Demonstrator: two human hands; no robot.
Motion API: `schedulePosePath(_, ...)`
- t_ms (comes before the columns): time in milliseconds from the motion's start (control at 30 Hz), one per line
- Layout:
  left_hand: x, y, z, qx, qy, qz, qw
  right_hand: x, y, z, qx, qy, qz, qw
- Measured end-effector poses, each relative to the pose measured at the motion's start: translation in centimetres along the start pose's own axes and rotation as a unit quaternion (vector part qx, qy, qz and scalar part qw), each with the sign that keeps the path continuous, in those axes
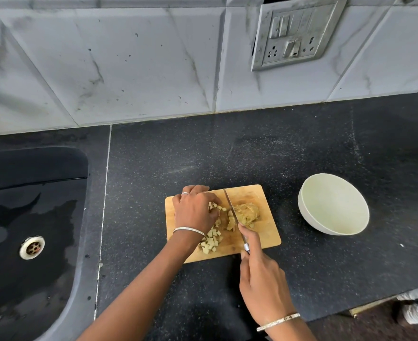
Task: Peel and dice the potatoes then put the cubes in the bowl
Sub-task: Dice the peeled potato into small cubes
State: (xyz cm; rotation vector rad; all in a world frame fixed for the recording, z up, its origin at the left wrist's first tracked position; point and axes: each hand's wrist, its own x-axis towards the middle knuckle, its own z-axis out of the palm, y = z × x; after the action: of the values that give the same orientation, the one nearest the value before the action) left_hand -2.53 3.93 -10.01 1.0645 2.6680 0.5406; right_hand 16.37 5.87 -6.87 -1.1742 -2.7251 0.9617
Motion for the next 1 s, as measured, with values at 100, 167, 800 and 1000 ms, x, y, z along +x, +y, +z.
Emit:
schedulePosePath(100, 0.5, 0.3, 0.1, 0.021, -0.003, 0.016, 1.000, -0.3, -0.1, -0.5, 0.015, -0.002, 0.005, 1.000)
schedulePosePath(167, 0.8, 0.4, 0.0, 0.025, -0.013, 0.025, 0.999, -0.5, -0.2, -0.7, 0.024, -0.002, 0.007, 1.000)
schedulePosePath(800, 1.1, 0.7, 0.3, 0.036, -0.017, 0.081, 0.996, -0.8, 1.6, -2.0, 0.044, 0.033, 0.005, 0.998)
schedulePosePath(1000, 0.8, -0.4, 0.1, 0.072, 0.019, 0.062, 0.995, -1.0, 2.2, -2.2, 0.054, 0.026, 0.005, 0.998)
